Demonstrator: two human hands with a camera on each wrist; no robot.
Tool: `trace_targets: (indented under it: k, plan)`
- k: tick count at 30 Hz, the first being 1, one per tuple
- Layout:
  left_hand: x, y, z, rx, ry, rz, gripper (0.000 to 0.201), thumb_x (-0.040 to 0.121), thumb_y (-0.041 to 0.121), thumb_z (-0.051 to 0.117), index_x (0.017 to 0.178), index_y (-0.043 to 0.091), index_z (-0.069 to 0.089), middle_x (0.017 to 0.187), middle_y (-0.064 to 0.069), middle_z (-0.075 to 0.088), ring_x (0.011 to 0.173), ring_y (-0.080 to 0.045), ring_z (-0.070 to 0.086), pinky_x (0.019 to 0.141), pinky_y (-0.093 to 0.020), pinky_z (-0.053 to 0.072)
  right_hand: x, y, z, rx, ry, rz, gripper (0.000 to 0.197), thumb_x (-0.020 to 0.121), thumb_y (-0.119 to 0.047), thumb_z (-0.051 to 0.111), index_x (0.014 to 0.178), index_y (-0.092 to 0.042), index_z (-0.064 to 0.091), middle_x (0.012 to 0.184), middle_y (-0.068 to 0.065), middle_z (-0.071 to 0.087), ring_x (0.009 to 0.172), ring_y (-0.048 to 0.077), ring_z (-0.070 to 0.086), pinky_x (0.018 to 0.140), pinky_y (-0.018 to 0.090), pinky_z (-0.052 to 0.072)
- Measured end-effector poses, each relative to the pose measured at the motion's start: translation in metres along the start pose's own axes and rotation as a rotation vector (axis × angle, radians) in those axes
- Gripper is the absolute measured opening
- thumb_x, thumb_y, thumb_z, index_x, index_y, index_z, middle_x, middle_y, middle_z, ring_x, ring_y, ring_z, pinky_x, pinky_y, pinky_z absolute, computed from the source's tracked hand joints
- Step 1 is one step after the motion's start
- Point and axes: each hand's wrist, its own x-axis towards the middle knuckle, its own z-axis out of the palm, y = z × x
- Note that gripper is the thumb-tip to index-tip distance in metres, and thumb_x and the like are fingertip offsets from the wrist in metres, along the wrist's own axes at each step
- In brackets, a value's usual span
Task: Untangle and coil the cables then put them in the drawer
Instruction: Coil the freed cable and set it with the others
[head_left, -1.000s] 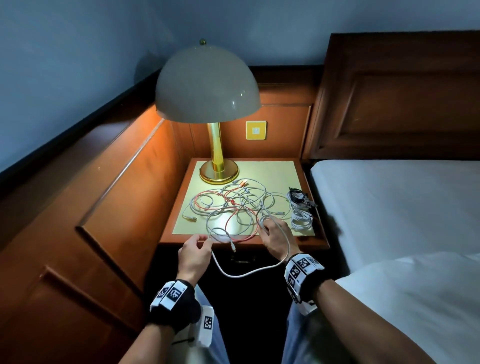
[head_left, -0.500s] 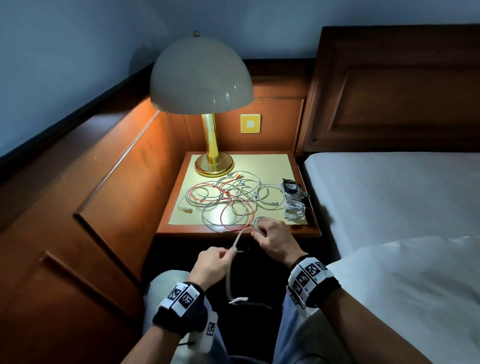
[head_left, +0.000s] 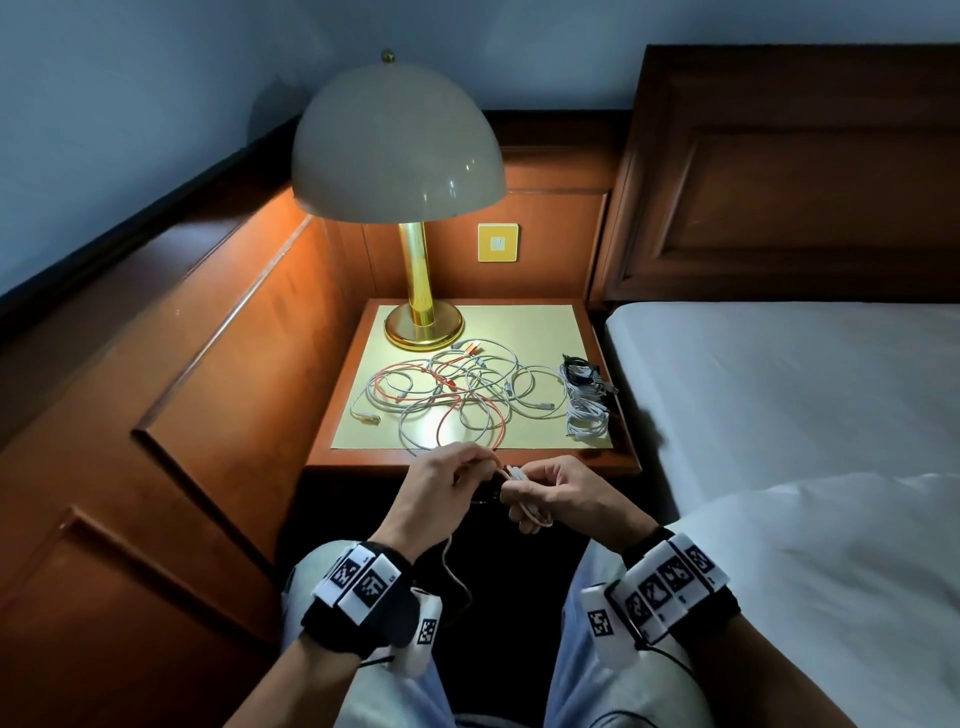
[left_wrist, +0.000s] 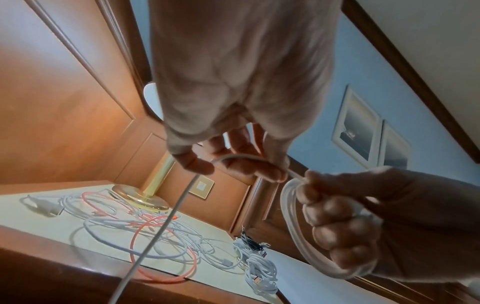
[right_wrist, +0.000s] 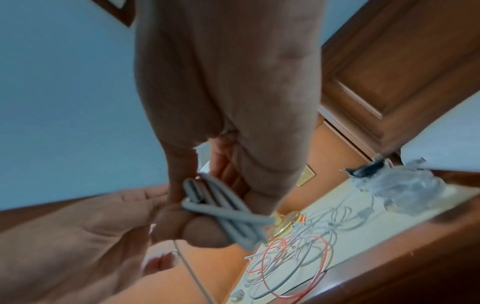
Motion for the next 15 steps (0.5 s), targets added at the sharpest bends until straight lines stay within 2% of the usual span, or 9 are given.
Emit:
trace_targets:
  k: [4,6,8,10,13,15]
  plan:
    - [0.005,0.006,-0.003,-0.198,-0.065,-0.034,0.008,0.095,0.011,0.067,0.096,0.016,0.073,0.092,0.005,0.073,0.088,-0.014,0.068,0.079,-0.023,0.052,-0.007,0.002,0.0,0.475,-0.234,0.032,0.023,0.102,-0.017,0.055,0.105,0.004,0.063,0.084,0.014,0.059,0.07,0.018,0.06,0.071,0.025,0.05]
    - [0.005,0.009,-0.005,-0.403,-0.11,-0.116,0.007,0.094,0.016,0.067,0.096,0.013,0.073,0.089,0.003,0.072,0.087,-0.014,0.066,0.08,-0.024,0.052,-0.011,0.003,0.004,0.647,-0.319,0.035,0.024,0.103,-0.013,0.049,0.114,0.006,0.057,0.09,0.014,0.057,0.077,0.018,0.06,0.077,0.027,0.051]
    - [0.002,0.011,-0.006,-0.629,-0.142,-0.204,0.018,0.093,0.026,0.071,0.096,0.008,0.071,0.087,-0.001,0.068,0.083,-0.015,0.062,0.078,-0.028,0.049,-0.015,0.003,0.009,0.733,-0.369,0.011,0.025,0.102,-0.008,0.047,0.121,0.007,0.052,0.096,0.014,0.058,0.083,0.019,0.062,0.081,0.029,0.052]
    - [-0.001,0.012,-0.002,-0.793,-0.167,-0.263,0.028,0.088,0.033,0.072,0.096,0.007,0.069,0.086,-0.004,0.065,0.081,-0.016,0.061,0.077,-0.031,0.049,-0.018,0.001,0.016,0.791,-0.39,-0.028,0.028,0.1,-0.006,0.049,0.124,0.009,0.05,0.1,0.014,0.06,0.087,0.021,0.063,0.085,0.031,0.052]
    - [-0.005,0.012,0.003,-0.917,-0.147,-0.309,0.042,0.083,0.042,0.078,0.101,0.005,0.068,0.084,-0.007,0.062,0.075,-0.016,0.061,0.072,-0.028,0.053,-0.015,0.003,0.026,0.852,-0.352,-0.079,0.028,0.1,-0.006,0.052,0.123,0.01,0.051,0.1,0.016,0.062,0.089,0.021,0.064,0.088,0.032,0.052]
    - [-0.008,0.012,0.004,-0.971,-0.15,-0.349,0.041,0.084,0.043,0.077,0.102,0.007,0.069,0.085,-0.006,0.063,0.073,-0.015,0.061,0.069,-0.029,0.054,-0.011,0.004,0.031,0.875,-0.305,-0.089,0.027,0.099,-0.008,0.058,0.12,0.01,0.055,0.099,0.018,0.062,0.09,0.022,0.064,0.088,0.032,0.053]
